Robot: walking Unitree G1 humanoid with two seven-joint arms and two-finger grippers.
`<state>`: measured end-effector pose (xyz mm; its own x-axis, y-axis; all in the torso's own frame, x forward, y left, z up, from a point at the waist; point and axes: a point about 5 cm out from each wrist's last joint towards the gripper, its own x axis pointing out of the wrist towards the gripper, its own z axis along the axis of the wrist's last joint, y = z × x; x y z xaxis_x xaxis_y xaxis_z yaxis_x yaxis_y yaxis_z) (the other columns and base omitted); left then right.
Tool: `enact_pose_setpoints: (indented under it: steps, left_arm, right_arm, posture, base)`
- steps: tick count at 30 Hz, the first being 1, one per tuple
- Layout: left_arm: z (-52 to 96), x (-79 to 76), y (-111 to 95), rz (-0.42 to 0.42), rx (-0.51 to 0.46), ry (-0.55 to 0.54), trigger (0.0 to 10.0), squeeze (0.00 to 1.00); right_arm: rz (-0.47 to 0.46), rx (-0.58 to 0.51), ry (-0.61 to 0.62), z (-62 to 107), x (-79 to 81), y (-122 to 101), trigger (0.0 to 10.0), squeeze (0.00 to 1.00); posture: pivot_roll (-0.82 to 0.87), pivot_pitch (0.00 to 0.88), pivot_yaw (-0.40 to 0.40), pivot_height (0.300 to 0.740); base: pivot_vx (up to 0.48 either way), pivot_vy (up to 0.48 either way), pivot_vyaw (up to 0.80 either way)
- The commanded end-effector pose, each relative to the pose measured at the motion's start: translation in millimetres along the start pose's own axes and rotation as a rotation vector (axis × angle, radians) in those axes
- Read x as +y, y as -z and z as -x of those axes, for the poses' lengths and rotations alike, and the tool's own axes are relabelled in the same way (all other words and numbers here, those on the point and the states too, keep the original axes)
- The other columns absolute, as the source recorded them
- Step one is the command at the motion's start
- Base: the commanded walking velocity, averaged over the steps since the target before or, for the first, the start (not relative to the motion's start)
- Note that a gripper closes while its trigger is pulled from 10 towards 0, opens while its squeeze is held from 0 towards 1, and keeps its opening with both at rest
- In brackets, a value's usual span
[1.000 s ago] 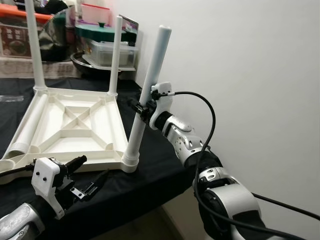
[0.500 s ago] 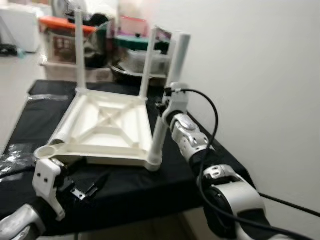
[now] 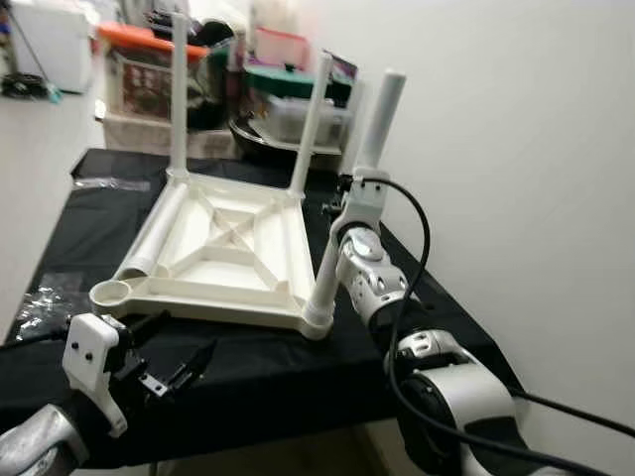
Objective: Building children table
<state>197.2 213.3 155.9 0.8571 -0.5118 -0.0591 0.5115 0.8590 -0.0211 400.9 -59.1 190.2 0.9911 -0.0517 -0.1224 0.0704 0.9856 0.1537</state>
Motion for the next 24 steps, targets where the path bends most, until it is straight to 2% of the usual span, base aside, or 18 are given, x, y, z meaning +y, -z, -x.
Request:
enact_pose_setpoints:
  steps: [1,8,24]
  left_arm:
    - [-2.7,-2.0,1.4,0.006,0.000,0.008,10.0,0.00]
    - [-3.4,-2.4,0.9,0.006,-0.003,0.008,10.0,0.00]
    - [-3.3,-3.6,0.8,0.006,-0.002,0.012,10.0,0.00]
  right_arm:
    - [0.053,0.384,0.067,19.2,-16.0,90.8,0.0,0.00]
    - [0.027,0.402,0.122,19.6,-17.5,91.5,0.0,0.00]
    - [0.010,0.406,0.143,17.8,-16.0,86.5,0.0,0.00]
  posture:
    - [0.19,0.000,-0.247,0.740]
    - [0.19,0.000,-0.247,0.740]
    - [0.19,0.000,-0.244,0.740]
  base:
    - [0.000,0.000,0.00]
    - [0.000,0.000,0.00]
    - [0.000,0.000,0.00]
